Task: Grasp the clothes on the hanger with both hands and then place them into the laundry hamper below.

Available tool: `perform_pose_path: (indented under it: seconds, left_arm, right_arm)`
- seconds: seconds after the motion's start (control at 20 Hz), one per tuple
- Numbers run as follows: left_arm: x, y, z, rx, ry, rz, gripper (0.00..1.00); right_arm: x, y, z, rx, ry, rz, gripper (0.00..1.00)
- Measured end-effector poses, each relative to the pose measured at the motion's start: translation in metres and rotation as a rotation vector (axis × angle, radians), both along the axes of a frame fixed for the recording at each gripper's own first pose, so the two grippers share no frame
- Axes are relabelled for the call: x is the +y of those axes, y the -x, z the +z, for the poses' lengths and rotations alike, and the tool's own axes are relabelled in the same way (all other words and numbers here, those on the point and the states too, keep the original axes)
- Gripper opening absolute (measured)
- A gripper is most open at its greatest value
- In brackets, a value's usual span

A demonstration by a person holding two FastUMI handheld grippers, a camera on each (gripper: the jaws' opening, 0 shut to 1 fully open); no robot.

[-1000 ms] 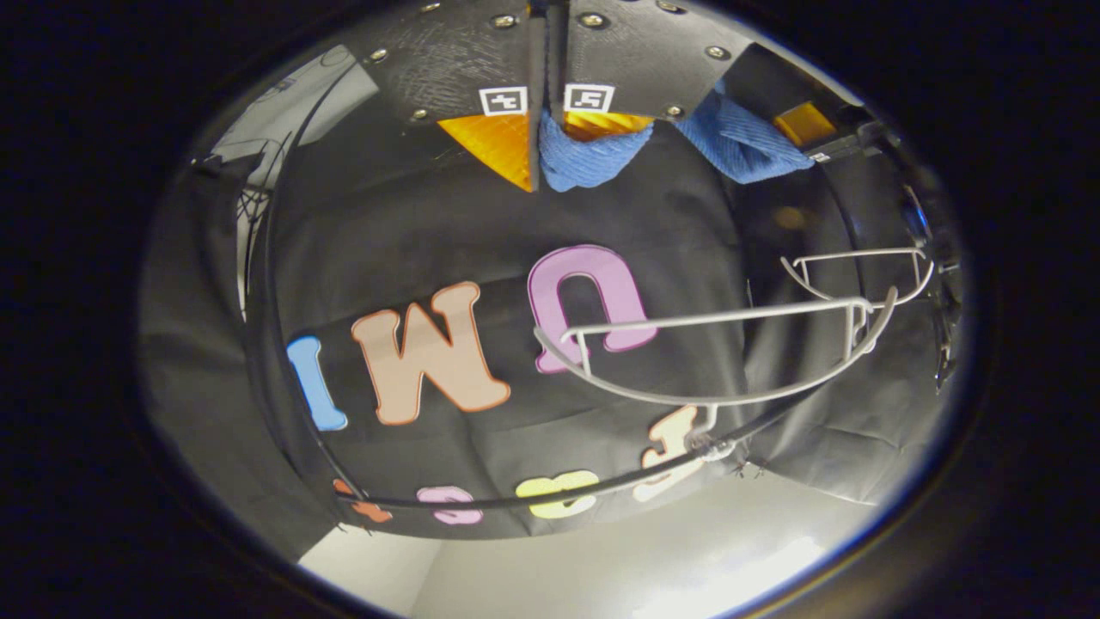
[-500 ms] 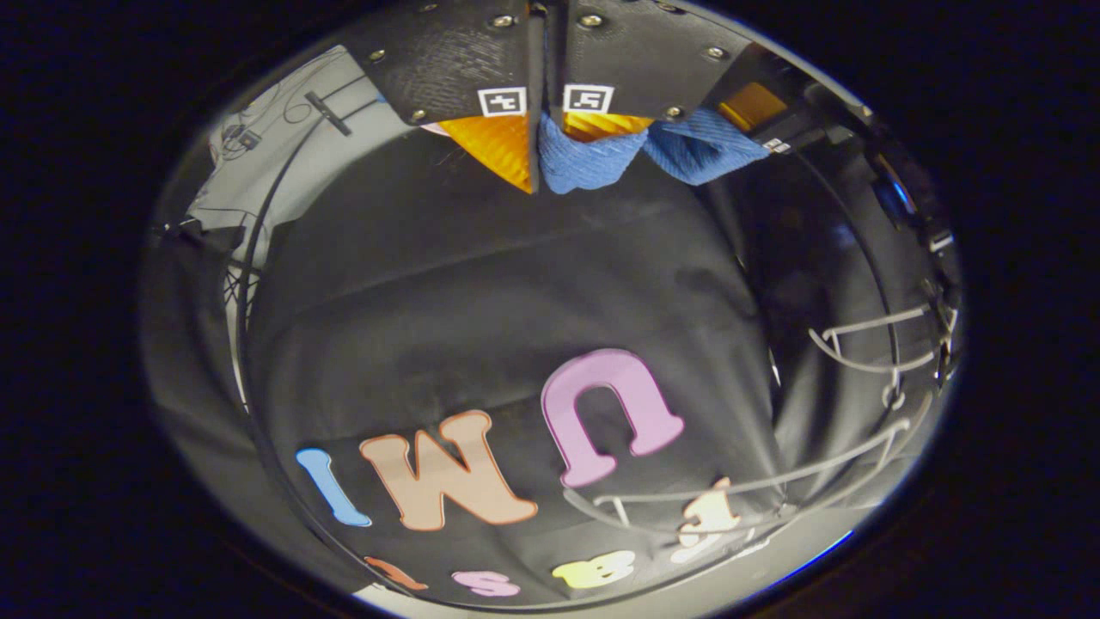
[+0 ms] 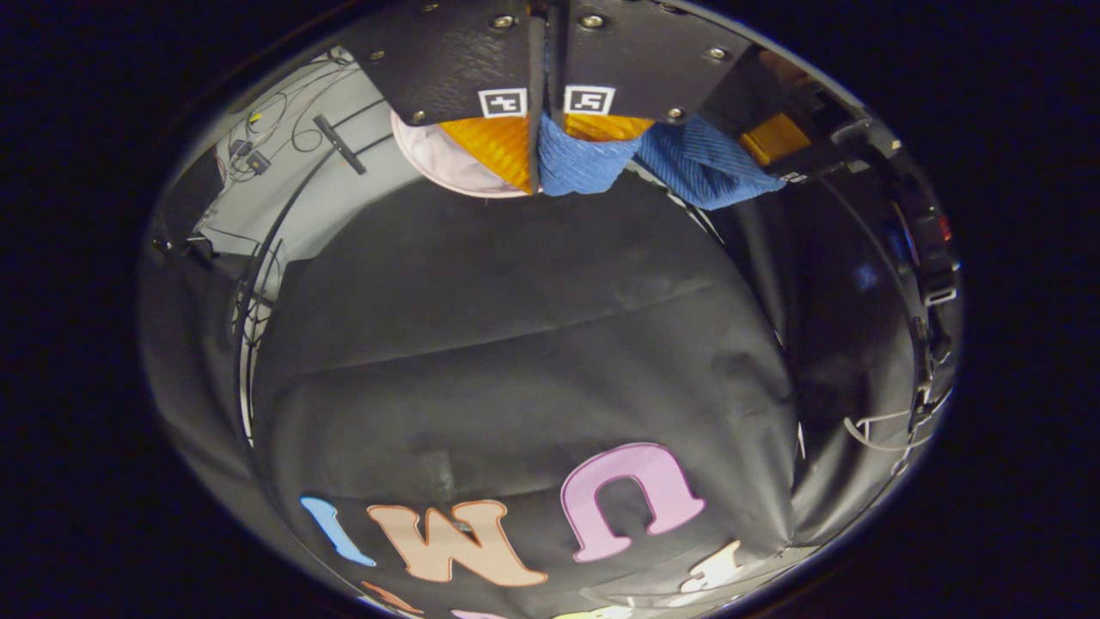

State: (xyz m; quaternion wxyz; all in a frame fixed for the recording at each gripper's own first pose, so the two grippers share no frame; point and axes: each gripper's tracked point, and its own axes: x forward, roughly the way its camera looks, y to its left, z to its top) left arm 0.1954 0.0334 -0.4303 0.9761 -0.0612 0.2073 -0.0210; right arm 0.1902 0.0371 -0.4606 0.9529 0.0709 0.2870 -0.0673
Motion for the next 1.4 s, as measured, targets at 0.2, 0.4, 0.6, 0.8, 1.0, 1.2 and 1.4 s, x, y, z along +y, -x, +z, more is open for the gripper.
perform_pose_path:
  seconds: [0.2,0.4,0.6,0.8,1.0,1.2,1.4]
  left_arm:
    - [0.005,-0.001,-0.039,0.091,-0.002,0.009,0.03]
    - [-0.004,-0.009,-0.066,0.156,-0.033,0.01,0.03]
    - [-0.004,-0.003,-0.094,0.238,-0.063,-0.013,0.03]
    - [0.0,0.004,-0.134,0.358,-0.081,-0.014,0.03]
    - [-0.009,0.014,-0.152,0.452,0.001,-0.028,0.02]
    - [0.006,0.008,-0.151,0.438,-0.06,-0.015,0.57]
    - [0.001,0.013,-0.145,0.431,-0.056,-0.01,0.96]
  right_arm:
    - [-0.009,0.004,-0.032,0.067,0.035,-0.031,0.02]
    - [-0.022,0.011,-0.049,0.131,0.056,-0.075,0.03]
    - [-0.021,0.009,-0.072,0.177,0.034,-0.07,0.03]
    - [-0.028,0.012,-0.099,0.236,0.044,-0.089,0.04]
    - [-0.028,0.02,-0.118,0.289,0.034,-0.085,0.07]
    - [-0.026,0.027,-0.113,0.269,0.013,-0.084,0.36]
    - [-0.035,0.023,-0.083,0.231,0.071,-0.098,1.0]
